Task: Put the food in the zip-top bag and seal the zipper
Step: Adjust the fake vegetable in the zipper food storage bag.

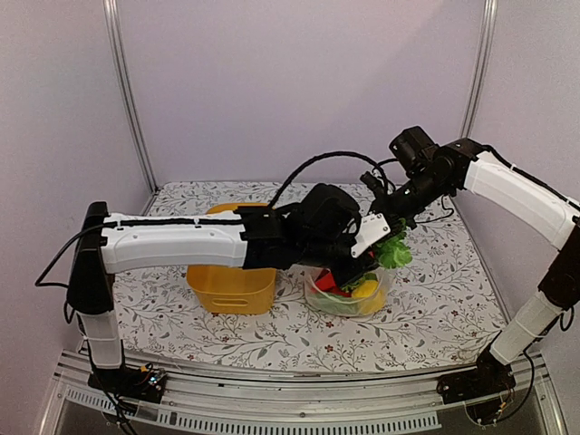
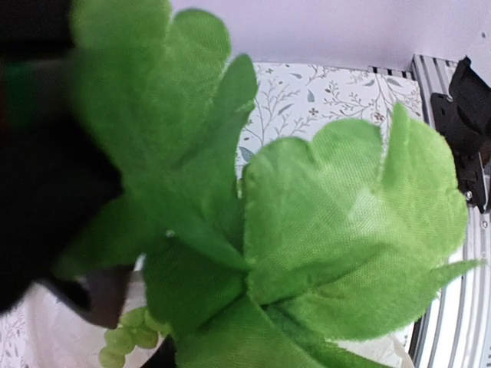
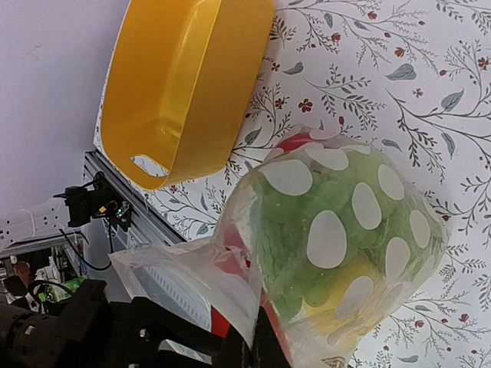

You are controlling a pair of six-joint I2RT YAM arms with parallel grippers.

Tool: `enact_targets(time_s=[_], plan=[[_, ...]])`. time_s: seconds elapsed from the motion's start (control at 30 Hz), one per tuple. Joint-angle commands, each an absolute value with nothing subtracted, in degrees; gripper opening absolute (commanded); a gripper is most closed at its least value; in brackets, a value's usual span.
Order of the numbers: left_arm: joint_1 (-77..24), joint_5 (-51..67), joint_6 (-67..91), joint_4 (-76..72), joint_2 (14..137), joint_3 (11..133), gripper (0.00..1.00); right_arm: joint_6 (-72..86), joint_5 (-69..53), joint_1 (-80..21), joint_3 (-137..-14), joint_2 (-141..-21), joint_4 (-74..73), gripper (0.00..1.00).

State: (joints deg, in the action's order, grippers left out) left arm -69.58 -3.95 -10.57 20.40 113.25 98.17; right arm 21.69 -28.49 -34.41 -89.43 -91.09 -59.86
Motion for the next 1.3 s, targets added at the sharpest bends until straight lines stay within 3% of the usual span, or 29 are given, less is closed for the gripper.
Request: enact_targets(time_s=[0.0, 0.2, 0.53, 1.03, 1.27], plan=[[-69.3, -12.5, -5.6, 11.1, 104.8, 92.4, 0.06, 22.5, -29.1, -34.0, -88.5, -88.8, -57.8, 0.0], [-67.4, -12.6, 1.8, -14.3, 96.8, 80.1, 0.07, 23.2, -28.9, -33.8, -88.2, -88.7, -57.0, 0.0], [-65.9, -11.0, 19.7, -32.6, 99.0, 75.4, 0.07, 25.8, -27.9, -33.1, -87.1, -88.1, -53.7, 0.0], [-63.9, -27.5, 23.3, -29.3, 98.4, 79.8, 0.05, 30.4, -20.3, -27.8, -90.2, -84.2, -48.2, 0.0], [-60.9, -29.4, 32.2, -30.8, 97.0, 75.1, 0.02, 34.4, -22.4, -27.8, -78.1, -81.1, -38.5, 0.0]])
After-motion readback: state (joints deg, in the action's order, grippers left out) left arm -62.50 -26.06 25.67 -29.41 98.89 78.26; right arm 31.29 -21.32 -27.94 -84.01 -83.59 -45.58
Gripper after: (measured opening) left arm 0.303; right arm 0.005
